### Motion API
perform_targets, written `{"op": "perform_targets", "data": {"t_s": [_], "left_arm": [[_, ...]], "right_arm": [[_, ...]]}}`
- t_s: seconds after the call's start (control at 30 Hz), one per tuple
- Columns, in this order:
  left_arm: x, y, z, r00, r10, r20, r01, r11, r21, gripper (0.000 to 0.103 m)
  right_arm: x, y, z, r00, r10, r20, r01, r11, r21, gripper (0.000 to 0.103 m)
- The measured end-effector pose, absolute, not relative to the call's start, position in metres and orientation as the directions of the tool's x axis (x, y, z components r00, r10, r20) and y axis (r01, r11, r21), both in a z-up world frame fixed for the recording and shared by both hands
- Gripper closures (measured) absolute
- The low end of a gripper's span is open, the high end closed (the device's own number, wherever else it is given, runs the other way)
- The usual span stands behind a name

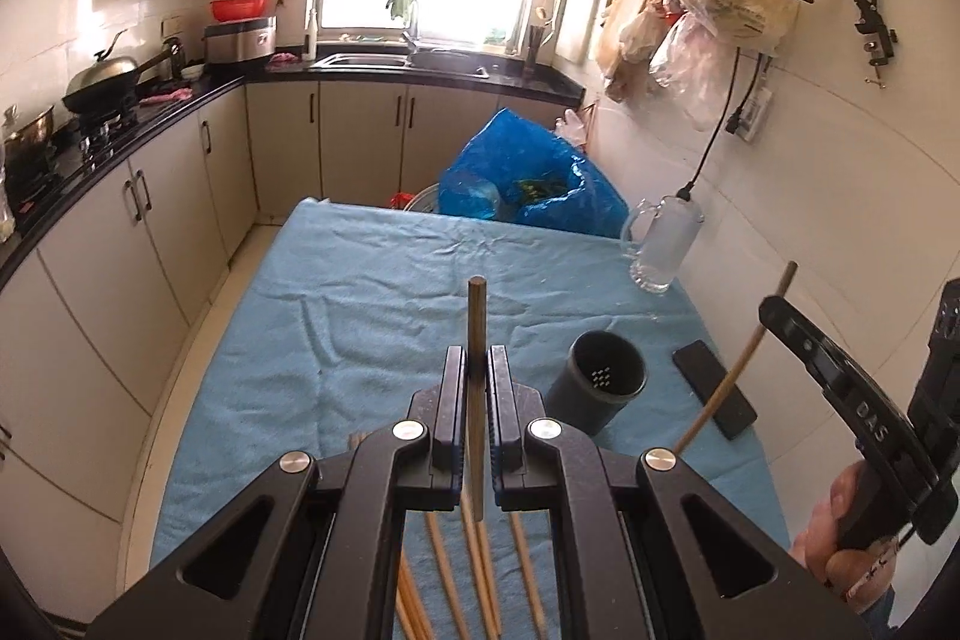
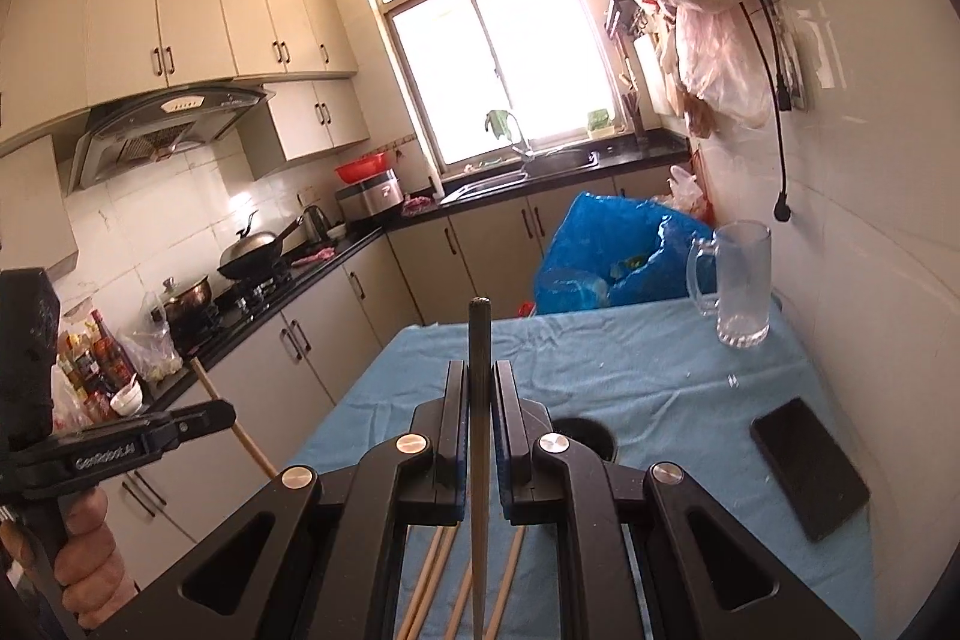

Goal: Organize utensils
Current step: 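Lift both held chopsticks and carry them above the black holder cup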

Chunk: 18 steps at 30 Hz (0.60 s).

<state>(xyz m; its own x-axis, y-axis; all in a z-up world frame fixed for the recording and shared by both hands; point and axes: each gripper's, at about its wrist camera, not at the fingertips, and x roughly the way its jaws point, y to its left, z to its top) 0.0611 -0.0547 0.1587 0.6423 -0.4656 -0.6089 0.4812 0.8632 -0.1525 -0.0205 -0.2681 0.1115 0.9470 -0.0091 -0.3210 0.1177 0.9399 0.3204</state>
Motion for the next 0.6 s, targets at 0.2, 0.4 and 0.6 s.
{"op": "perform_targets", "data": {"t_s": [0.2, 0.4, 0.6], "left_arm": [[0.066, -0.080, 0.186, 0.633, -0.502, -0.590, 0.524, 0.838, -0.150, 0.097], [0.074, -0.108, 0.217, 0.640, -0.530, -0.556, 0.550, 0.822, -0.152, 0.097], [0.092, -0.139, 0.237, 0.636, -0.560, -0.531, 0.569, 0.805, -0.168, 0.097]], "right_arm": [[-0.011, -0.292, 0.135, 0.955, -0.064, -0.290, 0.159, 0.935, 0.316, 0.095], [0.005, -0.315, 0.151, 0.955, -0.099, -0.279, 0.194, 0.921, 0.338, 0.095], [0.025, -0.335, 0.168, 0.953, -0.152, -0.262, 0.237, 0.914, 0.329, 0.095]]}}
